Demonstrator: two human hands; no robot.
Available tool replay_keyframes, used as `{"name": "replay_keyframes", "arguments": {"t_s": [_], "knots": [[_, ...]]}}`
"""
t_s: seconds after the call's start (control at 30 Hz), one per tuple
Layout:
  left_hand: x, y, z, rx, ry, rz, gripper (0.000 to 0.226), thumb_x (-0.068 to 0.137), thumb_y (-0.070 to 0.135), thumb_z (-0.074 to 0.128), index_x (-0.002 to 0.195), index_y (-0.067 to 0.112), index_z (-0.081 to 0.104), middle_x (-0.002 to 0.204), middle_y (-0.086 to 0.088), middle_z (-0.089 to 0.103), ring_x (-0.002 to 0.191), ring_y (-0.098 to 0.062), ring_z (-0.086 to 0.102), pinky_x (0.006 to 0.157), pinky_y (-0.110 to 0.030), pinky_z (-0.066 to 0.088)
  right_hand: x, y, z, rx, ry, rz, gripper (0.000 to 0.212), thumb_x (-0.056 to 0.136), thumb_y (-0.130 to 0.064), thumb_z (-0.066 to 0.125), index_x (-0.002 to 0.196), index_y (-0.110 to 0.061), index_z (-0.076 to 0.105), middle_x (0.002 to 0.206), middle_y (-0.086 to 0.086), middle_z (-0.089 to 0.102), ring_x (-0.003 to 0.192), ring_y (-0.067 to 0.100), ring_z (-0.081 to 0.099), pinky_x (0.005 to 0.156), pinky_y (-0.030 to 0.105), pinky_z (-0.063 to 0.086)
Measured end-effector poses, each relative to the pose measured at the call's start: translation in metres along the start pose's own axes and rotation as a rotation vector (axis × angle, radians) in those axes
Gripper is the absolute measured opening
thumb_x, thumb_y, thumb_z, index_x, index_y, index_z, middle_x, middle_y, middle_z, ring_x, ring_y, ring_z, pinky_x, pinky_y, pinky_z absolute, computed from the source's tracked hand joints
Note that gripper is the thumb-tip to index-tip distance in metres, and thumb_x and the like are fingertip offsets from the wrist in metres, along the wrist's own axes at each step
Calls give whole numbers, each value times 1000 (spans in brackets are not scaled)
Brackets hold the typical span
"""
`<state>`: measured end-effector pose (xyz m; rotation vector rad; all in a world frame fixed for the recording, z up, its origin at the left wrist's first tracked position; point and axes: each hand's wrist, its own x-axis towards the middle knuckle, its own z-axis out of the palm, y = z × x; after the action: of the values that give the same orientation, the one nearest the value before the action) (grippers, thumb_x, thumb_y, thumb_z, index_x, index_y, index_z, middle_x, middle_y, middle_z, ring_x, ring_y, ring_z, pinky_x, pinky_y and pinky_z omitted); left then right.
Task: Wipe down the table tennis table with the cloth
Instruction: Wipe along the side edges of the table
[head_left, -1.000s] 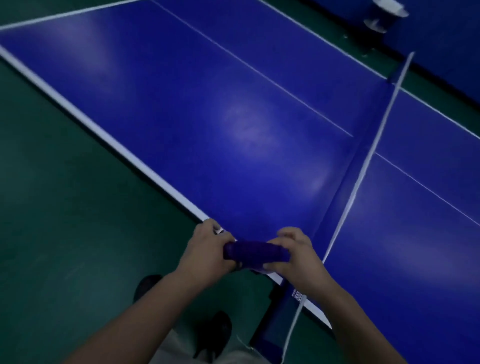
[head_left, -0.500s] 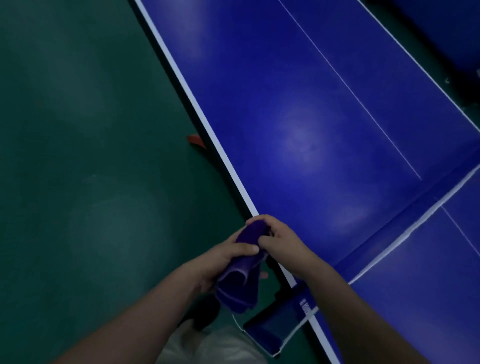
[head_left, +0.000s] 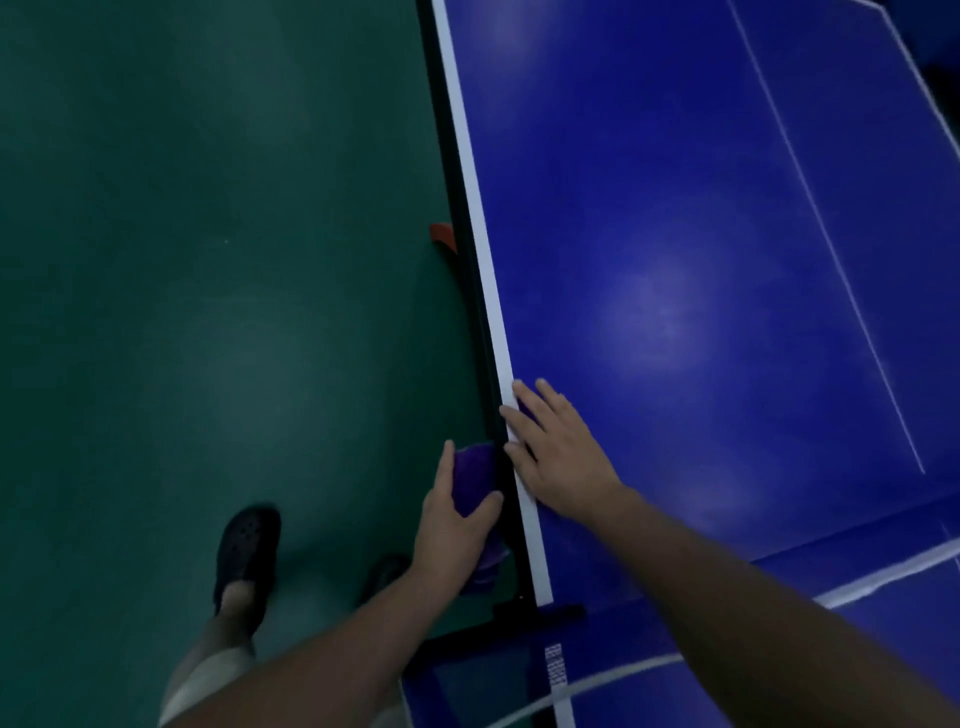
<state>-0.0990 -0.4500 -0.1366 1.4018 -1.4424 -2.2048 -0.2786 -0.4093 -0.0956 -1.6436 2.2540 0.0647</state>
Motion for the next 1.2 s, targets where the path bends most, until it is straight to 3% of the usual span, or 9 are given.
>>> {"name": "replay_keyframes", "arguments": {"t_s": [0.2, 0.33, 0.47, 0.6, 0.73, 0.83, 0.93, 1.1, 1.2], "knots": [[15, -23, 36, -59, -85, 67, 80, 100, 22, 60, 156, 39, 5, 139, 23, 46, 121, 14, 48, 94, -3, 36, 5, 19, 36, -27, 104, -89, 55, 106, -36, 30, 155, -13, 35, 166, 7, 25, 155, 28, 15, 126, 49, 15], [6, -40, 35, -31, -225, 3, 85, 100, 32, 58, 156, 34, -6, 155, 12, 31, 135, 2, 38, 106, -9, 28, 5, 24, 40, -35, 165, -105, 53, 106, -33, 29, 156, -15, 34, 165, 6, 26, 155, 26, 15, 127, 42, 8], [-1, -55, 30, 106, -366, -8, 106, 87, 64, 54, 152, 37, -25, 163, 14, -2, 146, -2, 16, 118, -19, 16, 6, 24, 41, -37, 186, -107, 52, 106, -32, 30, 156, -17, 32, 165, 5, 25, 155, 26, 14, 127, 42, 9], [19, -37, 36, 23, -234, 28, 107, 85, 71, 54, 155, 36, -19, 164, 0, 15, 146, -10, 26, 123, -40, 24, 8, 23, 42, -22, 188, -101, 52, 106, -31, 30, 156, -17, 34, 166, 4, 25, 155, 25, 14, 127, 43, 10], [45, -12, 37, -62, -47, 157, 93, 91, 62, 50, 159, 29, -4, 161, 5, 21, 141, 3, 29, 115, -20, 26, 7, 23, 42, -4, 194, -107, 53, 105, -31, 31, 155, -15, 35, 165, 5, 26, 155, 25, 14, 127, 44, 10], [29, -28, 40, -47, -125, 141, 87, 95, 62, 44, 158, 32, -7, 164, 10, 11, 147, 4, 17, 119, -19, 18, 8, 22, 41, 0, 190, -90, 56, 105, -32, 30, 157, -12, 31, 166, 4, 24, 155, 25, 13, 126, 48, 12], [5, -47, 41, -48, -202, 64, 82, 92, 64, 44, 149, 43, -12, 160, 17, 9, 143, 9, 21, 104, 2, 19, 8, 22, 40, -34, 183, -64, 57, 105, -35, 29, 158, -13, 30, 166, 3, 22, 156, 29, 10, 126, 51, 9], [52, -12, 37, -11, -60, 97, 75, 103, 44, 46, 158, 36, -5, 154, 10, 29, 136, -4, 37, 109, -18, 32, 7, 21, 37, -36, 152, -53, 58, 105, -37, 27, 158, -15, 29, 167, 4, 19, 156, 30, 6, 127, 48, 4], [76, 5, 38, -88, 33, 121, 73, 96, 57, 39, 157, 45, 1, 155, 13, 31, 139, -13, 41, 113, -39, 38, 7, 21, 38, -35, 154, -56, 57, 105, -37, 28, 158, -15, 30, 167, 4, 19, 156, 29, 6, 127, 47, 4]]}}
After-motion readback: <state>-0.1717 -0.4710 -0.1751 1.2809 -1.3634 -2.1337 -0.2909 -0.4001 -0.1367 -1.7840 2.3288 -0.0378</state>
